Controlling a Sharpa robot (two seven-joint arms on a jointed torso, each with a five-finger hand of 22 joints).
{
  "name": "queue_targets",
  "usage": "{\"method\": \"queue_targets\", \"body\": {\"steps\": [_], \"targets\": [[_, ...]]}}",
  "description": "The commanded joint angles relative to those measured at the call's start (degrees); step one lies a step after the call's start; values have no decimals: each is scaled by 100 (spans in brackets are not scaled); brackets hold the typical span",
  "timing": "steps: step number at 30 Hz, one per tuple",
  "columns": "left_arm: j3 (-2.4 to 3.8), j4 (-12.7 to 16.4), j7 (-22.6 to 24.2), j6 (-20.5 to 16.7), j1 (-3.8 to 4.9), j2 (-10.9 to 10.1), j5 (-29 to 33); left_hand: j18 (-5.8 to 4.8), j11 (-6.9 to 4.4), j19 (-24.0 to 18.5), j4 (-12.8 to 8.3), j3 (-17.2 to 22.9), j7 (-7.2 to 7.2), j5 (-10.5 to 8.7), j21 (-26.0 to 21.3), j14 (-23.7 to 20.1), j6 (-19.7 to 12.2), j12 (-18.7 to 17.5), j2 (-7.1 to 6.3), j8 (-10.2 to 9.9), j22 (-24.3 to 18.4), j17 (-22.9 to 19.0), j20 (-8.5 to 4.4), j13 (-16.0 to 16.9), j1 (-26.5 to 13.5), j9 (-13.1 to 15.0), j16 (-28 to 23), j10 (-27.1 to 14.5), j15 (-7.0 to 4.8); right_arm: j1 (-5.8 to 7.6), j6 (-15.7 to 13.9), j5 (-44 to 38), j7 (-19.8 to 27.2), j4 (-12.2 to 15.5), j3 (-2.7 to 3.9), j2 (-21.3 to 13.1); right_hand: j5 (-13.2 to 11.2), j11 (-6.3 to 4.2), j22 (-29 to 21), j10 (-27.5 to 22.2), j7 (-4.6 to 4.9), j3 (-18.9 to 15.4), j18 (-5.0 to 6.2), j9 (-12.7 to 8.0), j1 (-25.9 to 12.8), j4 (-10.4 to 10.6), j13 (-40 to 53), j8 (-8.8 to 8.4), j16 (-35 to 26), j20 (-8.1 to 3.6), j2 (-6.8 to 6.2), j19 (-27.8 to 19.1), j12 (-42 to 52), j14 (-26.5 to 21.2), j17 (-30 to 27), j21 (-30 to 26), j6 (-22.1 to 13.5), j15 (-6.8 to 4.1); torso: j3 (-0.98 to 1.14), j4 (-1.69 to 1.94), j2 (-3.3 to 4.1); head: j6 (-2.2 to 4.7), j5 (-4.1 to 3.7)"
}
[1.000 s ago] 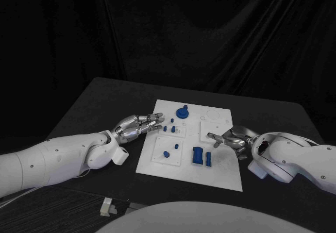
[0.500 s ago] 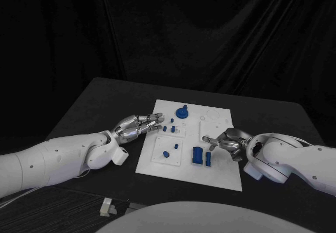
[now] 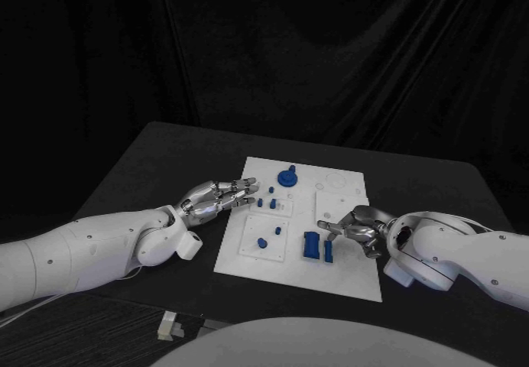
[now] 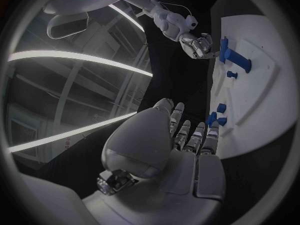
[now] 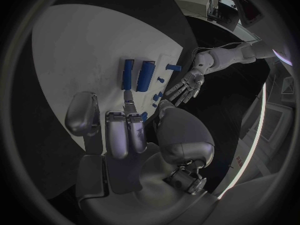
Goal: Assemble the parts on the task board
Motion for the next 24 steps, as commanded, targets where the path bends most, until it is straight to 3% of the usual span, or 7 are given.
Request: {"method": "queue_targets", "body": {"steps": [1,5,8,10,15,24], "targets": [[6,5,99,51,-8,12,33,-83,59,-6,-22,192,9,81,-28,40,-3,142,-105,66,-23,56,-15,28,24,49,109,-10,32,-56,235,-27,-174,26,-13,8,25,-3,918,597,-35,-162,22,132,-31,42,1477,107,58,33,198,41,-14,508,1166,77,104,8,1,4,-3,0,-11],[6,2,93,54,-9,14,33,-83,59,-6,-22,192,9,81,-28,40,-3,142,-105,66,-23,56,-15,28,24,49,109,-10,32,-89,244,-32,-182,21,-13,10,43,-1,897,597,-31,-191,37,106,-3,41,1477,88,15,33,214,15,-14,489,1076,3,91,7,0,4,0,0,-6],[6,1,85,59,-9,13,33,-83,59,-6,-22,192,9,81,-28,40,-3,142,-105,66,-23,56,-15,28,24,49,109,-10,32,-115,228,-142,-173,26,-13,9,37,3,871,597,-5,-302,52,7,54,44,1477,-3,-21,41,252,-23,-14,473,1003,-80,-25,13,-1,-2,1,0,-1],[6,-1,81,62,-10,14,33,-83,59,-6,-22,192,9,81,-28,40,-3,142,-105,66,-23,56,-15,28,24,49,109,-10,32,-124,214,-266,-164,33,-13,6,13,-52,857,597,19,-415,66,-117,93,44,1477,-140,-37,25,285,-49,-14,467,969,-130,-250,-20,-2,-5,1,0,-1],[6,-3,76,71,-11,17,33,-83,63,-8,-22,199,12,82,-29,41,-6,145,-107,66,-28,57,-14,28,24,48,111,-8,33,-137,127,-679,-127,67,-13,-5,-22,-205,840,597,-137,-637,82,-355,167,43,1477,-340,-73,-83,359,-77,-14,453,895,-188,-608,-145,1,-3,2,0,1],[6,1,86,75,-13,9,33,-82,67,-8,-23,205,14,82,-28,44,0,153,-107,67,-28,58,-14,29,23,49,116,-5,34,-146,-261,-1761,82,177,-13,-48,-125,-229,821,597,-146,-854,89,-562,215,42,1477,-471,-155,-129,423,-100,-14,423,733,-260,-820,-181,1,-4,3,0,12]]}}
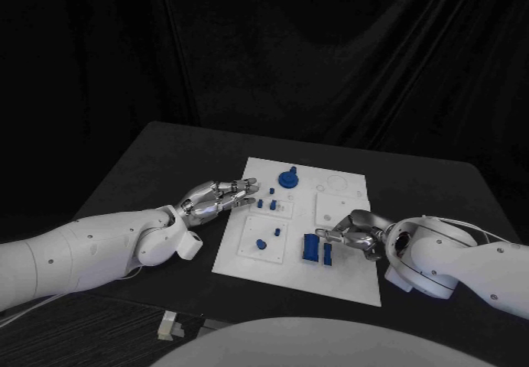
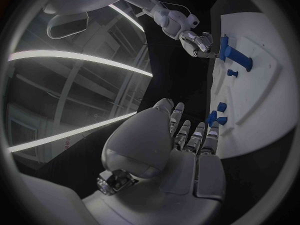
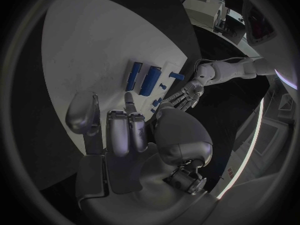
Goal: Assemble the parts on the task board
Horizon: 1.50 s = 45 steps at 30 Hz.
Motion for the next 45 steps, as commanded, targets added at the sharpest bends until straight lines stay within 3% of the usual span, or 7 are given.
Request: {"method": "queue_targets", "body": {"steps": [1,21,31,36,41,43,45], "targets": [[6,14,97,65,-9,-1,33,-82,67,-8,-23,205,14,82,-28,44,0,152,-107,67,-28,58,-14,29,23,49,116,-6,34,-19,-363,-954,157,62,-1,-35,-157,-12,829,665,-5,-216,81,-25,-28,-25,1477,-67,-52,-55,197,-15,-14,485,747,-86,-13,-34,0,-1,1,0,7],[7,273,478,-364,-9,-177,35,-43,129,123,-19,283,60,68,24,140,189,316,-249,132,123,80,-12,49,-25,68,257,117,42,-35,-2937,-1726,1950,423,0,-570,122,191,906,665,94,-628,17,-195,76,-32,1477,195,-38,22,478,80,-14,484,728,204,910,84,0,2,-2,0,-7],[11,876,877,-971,312,-626,37,5,267,178,185,181,132,42,43,210,584,637,-489,252,141,90,-26,85,-199,97,387,412,-164,507,-4428,57,3870,454,1,-711,333,140,-462,-392,68,-952,558,-367,513,0,-738,165,-3059,99,481,-1143,-2220,-529,-3214,-3467,1415,116,8,1,-27,0,-97],[11,1183,1017,-1336,751,-835,38,94,175,-13,251,17,80,10,-35,-28,590,653,-561,240,-86,53,-76,82,-393,77,146,460,-437,919,-4433,1628,4879,348,2,-642,366,330,-1582,-1601,193,-1163,572,-470,681,-33,-3590,77,-5749,344,519,-1434,-5595,-1038,-5029,-4786,1546,423,51,-11,-117,0,-86],[10,1299,1208,-1598,973,-823,38,233,-41,-220,269,-355,-81,-166,-80,-238,440,490,-487,154,-335,11,-228,64,-887,50,-127,345,-698,1037,-3911,2805,5529,124,1,-501,293,1055,-2779,-3177,518,-1246,319,-571,764,-36,-4986,-90,-7627,961,481,-2727,-7267,-2495,-6035,-5815,1235,1166,117,-71,-241,0,-4],[10,1296,1286,-1680,1014,-769,37,303,-158,-271,263,-545,-177,-335,-88,-321,282,377,-472,83,-402,-13,-335,51,-1034,34,-279,252,-827,1009,-3582,3220,5705,27,1,-452,197,1409,-3146,-3854,348,-1214,159,-599,814,-33,-5345,-98,-8129,1119,443,-3488,-7668,-3303,-6338,-5842,720,1548,135,-79,-264,0,-19],[9,1263,1348,-1753,1036,-695,35,375,-280,-307,262,-750,-278,-614,-90,-394,72,239,-423,-9,-442,-48,-448,35,-1175,15,-494,127,-968,950,-3289,3495,5832,-50,0,-429,15,1104,-4818,-5200,-64,-1155,3,-645,843,-27,-5744,233,-8184,926,373,-6276,-8280,-5331,-6840,-6043,-572,1447,146,-101,-282,0,-25]]}}
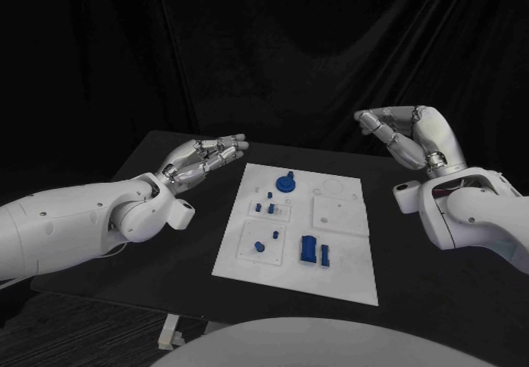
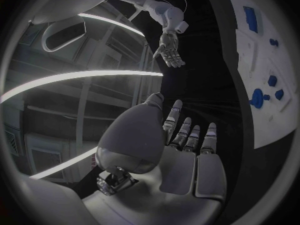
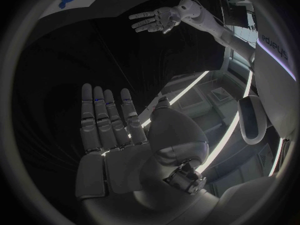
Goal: Assemble the parts on the task board
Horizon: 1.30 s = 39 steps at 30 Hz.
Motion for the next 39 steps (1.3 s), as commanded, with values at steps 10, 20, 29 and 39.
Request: {"method": "queue_targets", "body": {"steps": [10,20,29,39], "targets": [[0,-153,1484,-610,-36,269,16,-36,-376,-69,18,-672,-250,-274,-97,-11,-762,-342,84,-295,-202,-88,-260,-3,-159,-42,-402,-281,-340,-306,1093,1789,1034,-343,0,111,-207,-1213,-3606,-3375,-1242,425,446,-183,-276,42,-1316,-225,-348,-438,-344,-3884,-387,-4178,-824,-365,-3049,-940,81,-67,-78,-1,4],[-1,-213,1475,-568,-122,324,14,-31,-300,-72,17,-703,-194,10,-93,-2,-791,-275,221,-290,-207,-78,-208,1,55,-41,-359,-298,-232,-439,1225,1842,997,-466,0,208,-208,-1024,-3611,-3483,-1089,526,447,-183,-286,38,-1397,-226,-331,-468,-297,-3882,-165,-4237,-832,-363,-3054,-948,67,-58,-28,-1,-14],[-1,-225,1470,-547,-159,362,14,-28,-273,-71,19,-698,-172,47,-91,2,-755,-243,279,-283,-207,-72,-198,4,111,-37,-331,-297,-205,-468,1173,1846,972,-499,0,225,-220,-985,-3605,-3508,-1025,526,448,-183,-267,35,-1423,-226,-316,-500,-225,-3880,-31,-4253,-833,-361,-3046,-977,66,-67,-17,-1,4],[-1,-205,1431,-494,-176,370,14,-22,-226,-71,19,-698,-133,68,-90,13,-689,-212,343,-273,-209,-63,-187,5,178,-30,-287,-294,-138,-516,1210,1847,931,-497,0,245,-235,-936,-3597,-3531,-975,505,440,-183,-253,35,-1450,-225,-300,-481,-165,-3876,70,-4259,-832,-359,-3046,-953,63,-65,-27,-1,-28]]}}
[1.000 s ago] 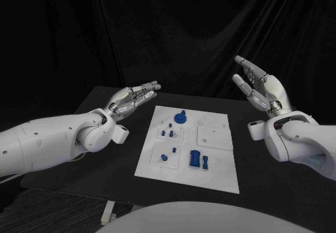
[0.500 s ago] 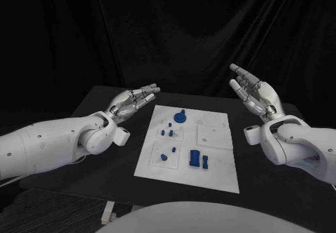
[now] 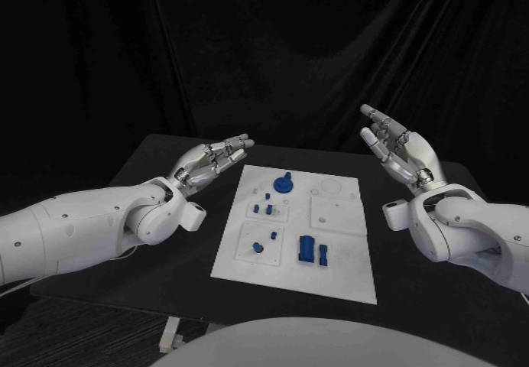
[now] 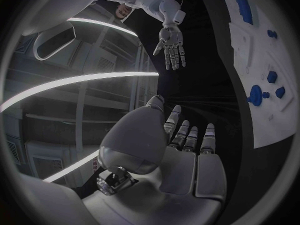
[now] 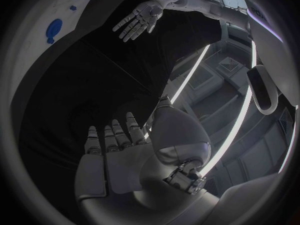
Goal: Assemble the parts on the task board
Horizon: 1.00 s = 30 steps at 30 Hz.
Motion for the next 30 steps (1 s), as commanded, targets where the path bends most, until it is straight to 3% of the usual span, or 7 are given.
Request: {"method": "queue_targets", "body": {"steps": [1,19,20,21,22,23,30], "targets": [[7,8,1422,34,-12,30,18,-25,-4,-16,35,-364,37,78,-90,-8,-7,49,29,-37,-65,-50,23,8,29,-26,17,12,24,-18,71,11,-12,-2,5,1,-111,-5,-42,-30,19,159,-94,-59,-11,11,-70,-107,-29,-46,81,49,94,-23,-77,-107,42,-18,-1,-2,-4,-1,-26],[7,1,1384,76,-20,56,18,-27,5,-15,37,-364,45,85,-89,-6,-33,45,60,-42,-64,-50,41,6,52,-30,20,5,47,-37,138,11,-60,-19,5,2,-132,-31,-49,-45,27,86,-92,-60,8,10,-125,-109,-5,-66,126,52,298,-39,-80,-107,61,-75,-2,0,12,-1,-2],[2,-3,0,20,-10,44,0,-319,-338,-138,-493,192,-463,-795,-184,-33,-950,-457,-302,-331,-521,-113,-333,-195,-2427,-320,-283,-234,-339,-22,80,15,-12,-23,0,7,-403,-278,-255,-461,436,568,-335,-272,-1686,-498,-577,-315,-198,-281,-252,18,-175,-191,-159,-143,-542,-159,-4,-7,8,0,4],[3,-2,-1,14,-11,45,1,-319,-338,-138,-494,192,-463,-795,-184,-33,-951,-458,-304,-331,-521,-113,-334,-195,-2431,-320,-283,-234,-339,-24,79,20,-13,-24,3,9,-555,-278,-255,-461,436,700,-340,-272,-2101,-825,-577,-315,-198,-406,-293,18,-300,-191,-159,-143,-709,-159,-4,-7,8,3,3],[9,0,-5,-3,-13,48,7,-319,-338,-138,-548,138,-463,-799,-184,-33,-953,-459,-312,-331,-521,-113,-336,-195,-2589,-320,-283,-234,-339,-29,76,37,-17,-28,11,17,-704,-278,-255,-461,436,1017,-340,-272,-3053,-1084,-577,-315,-198,-846,-845,18,-452,-191,-159,-143,-923,-159,-3,-10,9,11,1],[17,4,-11,-30,-17,53,16,-319,-338,-138,-549,139,-463,-872,-184,-33,-1042,-462,-335,-331,-521,-113,-337,-195,-2842,-320,-283,-234,-339,-37,71,65,-23,-36,25,30,-786,-278,-255,-461,436,1154,-340,-272,-3439,-1660,-577,-315,-198,-846,-845,18,-519,-191,-159,-143,-1018,-159,-1,-14,11,25,-3],[191,86,-139,-606,-89,155,207,-323,-338,-138,-754,134,-463,-1315,-184,-33,-1566,-723,-505,-331,-521,-113,-537,-195,-4184,-320,-283,-234,-339,-210,-36,641,-157,-185,316,292,-1343,-278,-255,-461,436,1895,-494,-272,-5203,-1660,-577,-315,-198,-846,-845,18,-1050,-191,-159,-143,-1876,-159,33,-98,46,314,-82]]}}
